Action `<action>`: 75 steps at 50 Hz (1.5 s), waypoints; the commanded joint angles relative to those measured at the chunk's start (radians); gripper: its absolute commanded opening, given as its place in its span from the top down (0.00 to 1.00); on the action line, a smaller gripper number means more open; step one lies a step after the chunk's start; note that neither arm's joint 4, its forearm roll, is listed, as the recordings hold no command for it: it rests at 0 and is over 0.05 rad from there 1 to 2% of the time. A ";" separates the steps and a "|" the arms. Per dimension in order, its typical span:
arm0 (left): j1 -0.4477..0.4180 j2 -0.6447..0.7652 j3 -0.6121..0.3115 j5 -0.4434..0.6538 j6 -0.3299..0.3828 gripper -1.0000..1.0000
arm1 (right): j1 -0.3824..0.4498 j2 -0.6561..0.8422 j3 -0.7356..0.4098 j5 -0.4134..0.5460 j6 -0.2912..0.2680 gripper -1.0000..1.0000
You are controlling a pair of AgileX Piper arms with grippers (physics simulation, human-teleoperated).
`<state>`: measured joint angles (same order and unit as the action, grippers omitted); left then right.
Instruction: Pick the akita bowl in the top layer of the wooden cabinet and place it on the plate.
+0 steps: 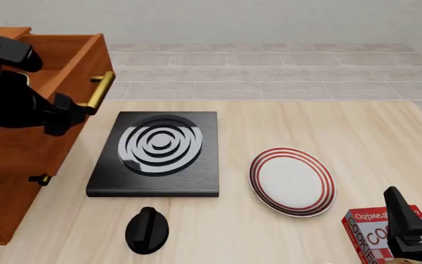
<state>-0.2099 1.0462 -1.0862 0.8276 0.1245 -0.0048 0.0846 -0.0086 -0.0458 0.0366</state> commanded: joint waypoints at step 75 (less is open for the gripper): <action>-0.109 0.074 -0.273 0.089 0.024 0.00 | -0.004 -0.032 -0.005 0.030 0.003 0.00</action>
<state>-0.3362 1.1091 -1.3022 0.8990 0.1323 -0.0084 0.0522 -0.0131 -0.0153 0.0382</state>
